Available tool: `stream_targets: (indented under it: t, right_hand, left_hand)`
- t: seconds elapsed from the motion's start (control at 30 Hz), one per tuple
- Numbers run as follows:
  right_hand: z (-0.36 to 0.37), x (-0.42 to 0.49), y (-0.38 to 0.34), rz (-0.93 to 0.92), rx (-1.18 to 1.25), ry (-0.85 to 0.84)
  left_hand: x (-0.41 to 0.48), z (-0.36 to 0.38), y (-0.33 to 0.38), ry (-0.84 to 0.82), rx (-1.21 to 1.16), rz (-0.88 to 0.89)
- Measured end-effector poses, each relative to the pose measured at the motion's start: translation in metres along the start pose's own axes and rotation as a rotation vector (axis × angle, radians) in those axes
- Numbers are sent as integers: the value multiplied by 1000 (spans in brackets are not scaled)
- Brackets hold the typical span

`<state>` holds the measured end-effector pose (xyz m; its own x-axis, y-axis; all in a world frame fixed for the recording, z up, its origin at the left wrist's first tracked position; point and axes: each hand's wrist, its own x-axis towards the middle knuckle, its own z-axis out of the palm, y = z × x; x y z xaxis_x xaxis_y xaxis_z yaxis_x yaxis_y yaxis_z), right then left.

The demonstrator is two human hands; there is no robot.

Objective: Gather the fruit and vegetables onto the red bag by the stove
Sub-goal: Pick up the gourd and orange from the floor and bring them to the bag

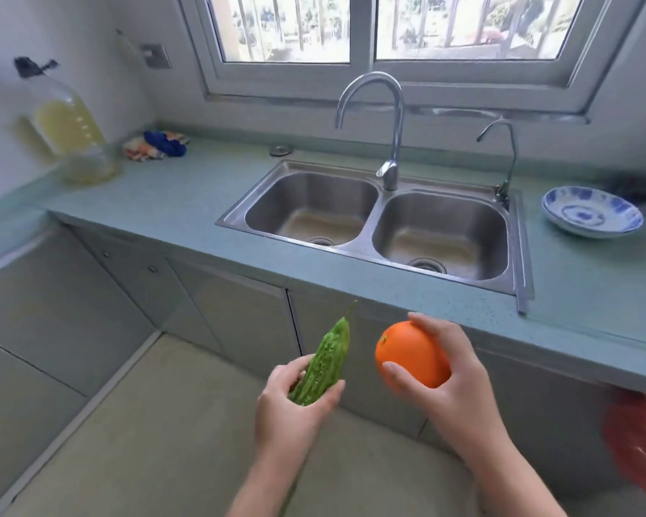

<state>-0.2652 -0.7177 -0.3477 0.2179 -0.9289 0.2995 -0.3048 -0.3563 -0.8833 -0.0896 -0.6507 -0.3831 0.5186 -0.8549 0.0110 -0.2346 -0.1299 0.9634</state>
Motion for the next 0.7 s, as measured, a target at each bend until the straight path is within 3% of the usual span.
stream_targets:
  t: [0.4,0.7]
  right_hand:
    - [-15,-24,-109,-102,99,-57]
    - [71,-29,-175,-172,195,-247]
  left_hand:
    - [-66,-89,90,300,-139,125]
    - [-79,-180,85,456,-83,165]
